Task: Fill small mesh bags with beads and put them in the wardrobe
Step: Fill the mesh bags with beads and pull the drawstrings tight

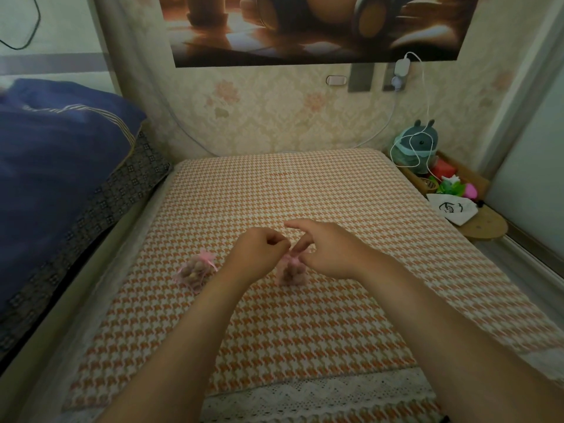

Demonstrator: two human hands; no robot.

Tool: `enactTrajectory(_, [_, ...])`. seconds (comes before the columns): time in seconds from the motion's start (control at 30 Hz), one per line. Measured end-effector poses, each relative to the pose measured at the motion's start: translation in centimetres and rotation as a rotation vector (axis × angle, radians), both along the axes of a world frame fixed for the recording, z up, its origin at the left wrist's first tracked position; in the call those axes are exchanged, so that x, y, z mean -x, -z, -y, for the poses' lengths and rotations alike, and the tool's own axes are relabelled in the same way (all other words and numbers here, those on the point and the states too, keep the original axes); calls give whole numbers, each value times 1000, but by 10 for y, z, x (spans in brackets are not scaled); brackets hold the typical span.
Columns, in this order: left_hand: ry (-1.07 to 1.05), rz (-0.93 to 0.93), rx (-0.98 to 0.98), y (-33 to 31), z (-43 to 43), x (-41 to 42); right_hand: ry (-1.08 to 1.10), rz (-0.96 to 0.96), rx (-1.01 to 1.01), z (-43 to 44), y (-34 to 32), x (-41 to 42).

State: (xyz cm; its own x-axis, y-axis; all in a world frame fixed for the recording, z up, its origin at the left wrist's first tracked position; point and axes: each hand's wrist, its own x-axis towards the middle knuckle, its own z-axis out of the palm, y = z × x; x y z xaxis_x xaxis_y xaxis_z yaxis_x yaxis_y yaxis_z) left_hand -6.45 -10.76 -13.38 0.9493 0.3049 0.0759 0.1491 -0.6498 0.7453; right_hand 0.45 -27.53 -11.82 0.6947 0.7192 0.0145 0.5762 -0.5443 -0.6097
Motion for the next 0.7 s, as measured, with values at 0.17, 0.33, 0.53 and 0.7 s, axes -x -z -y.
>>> enactTrajectory(0.17, [-59,9,8,3,1,-2,77,-98,-228,6,5,-12])
enactTrajectory(0.33, [-11,-30,35,-1,9,-13,408,192,-94,31,11,-40])
enactTrajectory(0.53, [51,-111,17,-3,11,-29,441,157,243,43,41,-61])
enactTrajectory(0.7, [83,-72,45,-3,9,-33,419,156,239,34,54,-76])
